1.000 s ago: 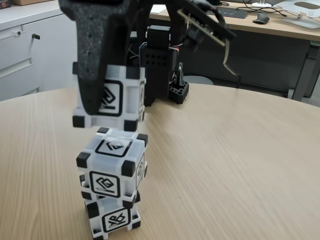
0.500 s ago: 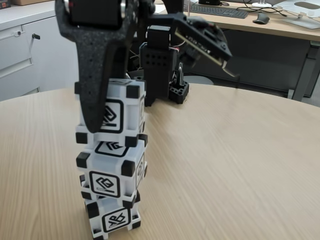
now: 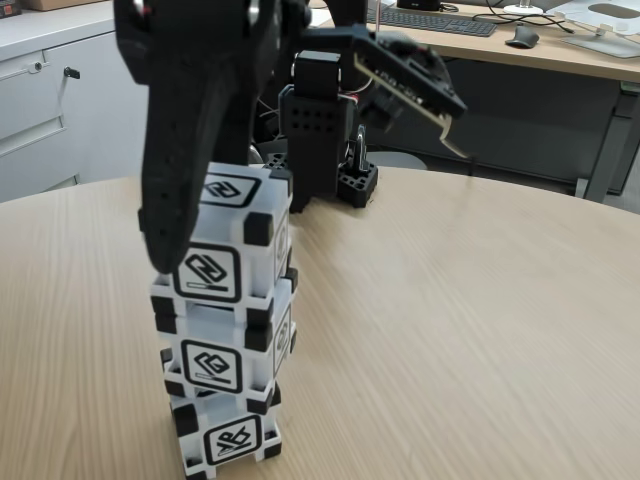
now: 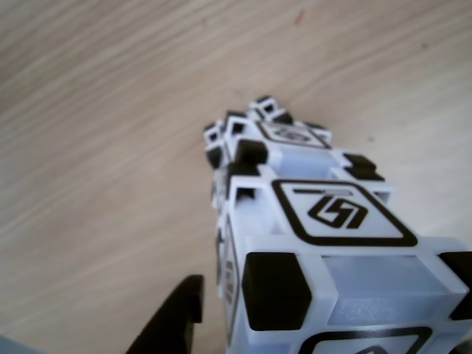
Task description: Stack cubes from left to right.
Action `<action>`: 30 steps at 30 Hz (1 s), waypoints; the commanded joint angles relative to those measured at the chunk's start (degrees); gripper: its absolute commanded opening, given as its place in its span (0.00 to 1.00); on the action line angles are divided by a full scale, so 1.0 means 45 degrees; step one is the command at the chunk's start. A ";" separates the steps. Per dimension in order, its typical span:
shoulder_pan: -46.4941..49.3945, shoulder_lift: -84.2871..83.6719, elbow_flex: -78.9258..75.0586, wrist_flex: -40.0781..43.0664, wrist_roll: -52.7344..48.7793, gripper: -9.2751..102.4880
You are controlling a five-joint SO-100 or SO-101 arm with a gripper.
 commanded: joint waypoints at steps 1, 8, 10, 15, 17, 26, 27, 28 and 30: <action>-0.0117 0.0293 -0.0059 0.0234 0.0059 0.49; -0.1855 0.0293 -0.0078 0.0234 0.0313 0.49; -0.2461 0.0293 -0.0078 0.0234 0.0469 0.49; -0.4043 0.0293 -0.0078 0.0234 0.0840 0.48; -0.4531 0.0293 -0.0078 0.0234 0.0937 0.47; -0.6348 0.0332 -0.0078 0.0234 0.1152 0.19; -0.6348 0.0332 -0.0078 0.0234 0.1289 0.13; -0.6348 0.0332 -0.0078 0.0234 0.1504 0.10; -0.6348 0.0332 -0.0078 0.0234 0.1973 0.08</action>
